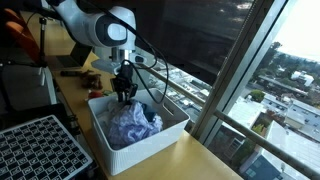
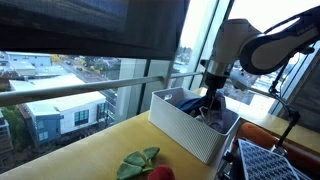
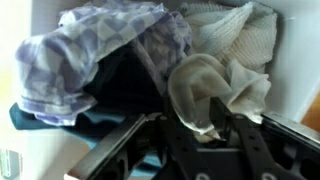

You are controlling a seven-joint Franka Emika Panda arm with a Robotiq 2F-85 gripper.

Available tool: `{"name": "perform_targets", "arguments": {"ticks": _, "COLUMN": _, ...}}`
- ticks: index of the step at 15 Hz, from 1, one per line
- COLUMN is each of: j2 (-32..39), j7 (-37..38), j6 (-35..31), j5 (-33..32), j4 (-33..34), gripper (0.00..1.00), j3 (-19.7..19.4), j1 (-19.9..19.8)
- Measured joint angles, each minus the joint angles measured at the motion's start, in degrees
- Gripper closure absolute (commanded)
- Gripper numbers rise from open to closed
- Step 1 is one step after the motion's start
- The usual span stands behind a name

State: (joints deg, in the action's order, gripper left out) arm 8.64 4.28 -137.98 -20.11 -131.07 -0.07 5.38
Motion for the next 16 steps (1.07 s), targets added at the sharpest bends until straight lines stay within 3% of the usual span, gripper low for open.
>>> {"name": "perform_targets", "arguments": {"ticks": 3, "j2": -3.3, "j7": 2.7, "j6": 0.9, "j5": -2.0, "j4": 0.3, "gripper": 0.01, "j3": 2.3, "j1": 2.3}}
{"name": "perform_targets", "arguments": {"ticks": 9, "j2": -3.4, "j7": 8.4, "j6": 4.1, "j5": -6.1, "j4": 4.0, "gripper": 0.00, "j3": 10.0, "j1": 8.9}}
{"name": "perform_targets", "arguments": {"ticks": 12, "j2": 2.1, "j7": 10.7, "j6": 3.4, "j5": -7.2, "j4": 5.6, "gripper": 0.00, "j3": 12.7, "j1": 12.5}}
{"name": "perform_targets", "arguments": {"ticks": 16, "j2": 13.7, "j7": 11.1, "j6": -1.2, "j5": -7.6, "j4": 8.9, "gripper": 0.00, "j3": 12.9, "j1": 15.9}}
